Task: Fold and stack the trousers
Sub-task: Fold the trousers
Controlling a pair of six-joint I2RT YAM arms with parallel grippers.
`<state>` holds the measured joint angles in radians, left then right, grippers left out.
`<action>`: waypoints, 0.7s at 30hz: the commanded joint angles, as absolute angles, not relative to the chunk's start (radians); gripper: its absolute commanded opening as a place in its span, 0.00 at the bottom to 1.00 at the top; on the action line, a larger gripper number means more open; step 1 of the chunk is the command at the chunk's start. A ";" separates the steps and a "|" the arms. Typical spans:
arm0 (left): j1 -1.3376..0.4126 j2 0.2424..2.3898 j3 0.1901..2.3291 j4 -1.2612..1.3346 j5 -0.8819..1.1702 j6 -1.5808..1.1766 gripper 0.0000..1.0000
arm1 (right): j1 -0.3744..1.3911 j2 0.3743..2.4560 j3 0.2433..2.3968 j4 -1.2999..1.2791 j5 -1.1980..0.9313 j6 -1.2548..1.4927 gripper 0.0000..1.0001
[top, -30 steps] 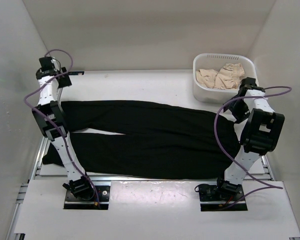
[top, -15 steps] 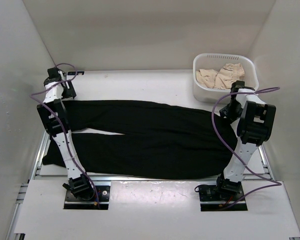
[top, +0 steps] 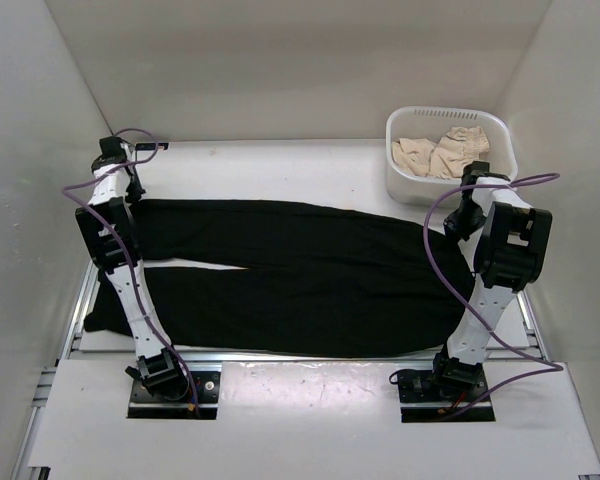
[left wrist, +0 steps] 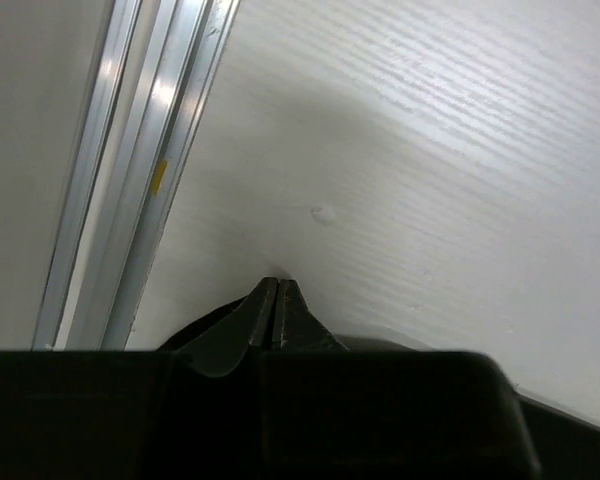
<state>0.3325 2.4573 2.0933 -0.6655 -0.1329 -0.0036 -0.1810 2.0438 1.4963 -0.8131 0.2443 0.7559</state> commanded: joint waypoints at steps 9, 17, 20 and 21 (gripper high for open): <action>0.347 2.154 2.082 -0.738 -0.406 0.000 0.14 | -0.176 1.780 1.534 -0.900 0.232 0.628 0.00; 0.465 1.585 1.578 -0.738 -0.407 0.000 0.14 | -0.202 1.392 1.159 -0.954 0.212 0.640 0.00; 0.495 1.407 1.277 -0.723 -0.416 0.000 0.14 | -0.250 1.246 0.968 -0.988 0.212 0.669 0.00; 0.524 1.370 1.206 -0.710 -0.416 0.000 0.14 | -0.265 1.182 0.930 -0.999 0.212 0.678 0.00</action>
<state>0.4992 1.3834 1.3891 -0.6708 -0.3935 -0.0006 -0.2253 1.2358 1.0374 -0.9134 0.2092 0.6525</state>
